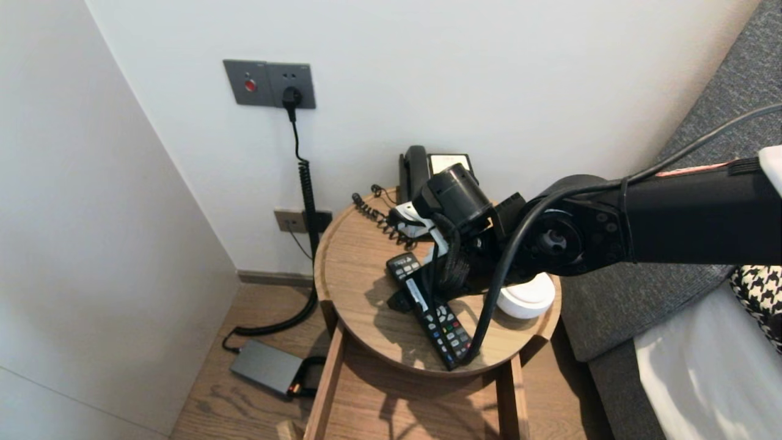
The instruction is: Put the remote controls on the table in the drawer one by one
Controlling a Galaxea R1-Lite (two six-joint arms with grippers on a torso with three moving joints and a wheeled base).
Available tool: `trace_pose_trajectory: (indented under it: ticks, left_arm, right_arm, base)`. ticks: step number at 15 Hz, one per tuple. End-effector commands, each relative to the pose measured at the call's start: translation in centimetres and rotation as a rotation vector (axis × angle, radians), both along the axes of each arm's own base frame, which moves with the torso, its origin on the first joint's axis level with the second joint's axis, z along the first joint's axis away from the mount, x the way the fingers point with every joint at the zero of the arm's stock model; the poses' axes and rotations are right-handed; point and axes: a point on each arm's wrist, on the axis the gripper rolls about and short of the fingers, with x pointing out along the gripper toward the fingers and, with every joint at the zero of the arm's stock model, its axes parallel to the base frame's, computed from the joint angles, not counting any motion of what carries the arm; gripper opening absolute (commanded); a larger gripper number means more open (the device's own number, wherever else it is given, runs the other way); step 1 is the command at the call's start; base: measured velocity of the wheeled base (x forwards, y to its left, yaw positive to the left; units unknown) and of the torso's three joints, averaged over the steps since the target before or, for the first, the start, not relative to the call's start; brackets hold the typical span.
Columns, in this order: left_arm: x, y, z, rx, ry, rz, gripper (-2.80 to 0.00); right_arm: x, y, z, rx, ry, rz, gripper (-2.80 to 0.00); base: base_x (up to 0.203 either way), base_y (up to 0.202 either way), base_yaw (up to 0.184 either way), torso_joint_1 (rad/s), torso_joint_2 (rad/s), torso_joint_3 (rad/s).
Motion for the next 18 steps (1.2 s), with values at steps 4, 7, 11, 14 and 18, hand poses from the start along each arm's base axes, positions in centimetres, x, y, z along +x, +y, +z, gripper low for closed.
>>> trace_pose_trajectory:
  ticks: [4, 7, 11, 14, 18]
  left_arm:
    - [0.1, 0.0, -0.3, 0.000, 0.012, 0.000, -2.80]
    - [0.1, 0.0, -0.3, 0.000, 0.012, 0.000, -2.80]
    - [0.1, 0.0, -0.3, 0.000, 0.012, 0.000, -2.80]
    - [0.1, 0.0, -0.3, 0.000, 0.012, 0.000, -2.80]
    - [0.1, 0.0, -0.3, 0.000, 0.012, 0.000, -2.80]
  right_arm:
    - [0.5, 0.2, -0.9, -0.012, 0.018, -0.009, 0.00]
    - [0.6, 0.1, -1.4, -0.021, 0.030, -0.011, 0.00]
    - [0.6, 0.0, -1.7, -0.027, 0.037, -0.011, -2.80]
    - [0.4, -0.1, -2.0, -0.037, 0.048, -0.011, -2.80]
    - [0.1, -0.4, -0.7, -0.012, 0.020, -0.013, -2.80]
  base:
    - [0.000, 0.000, 0.000, 0.000, 0.00, 0.000]
    - [0.000, 0.000, 0.000, 0.000, 0.00, 0.000]
    - [0.000, 0.000, 0.000, 0.000, 0.00, 0.000]
    - [0.000, 0.000, 0.000, 0.000, 0.00, 0.000]
    - [0.000, 0.000, 0.000, 0.000, 0.00, 0.000]
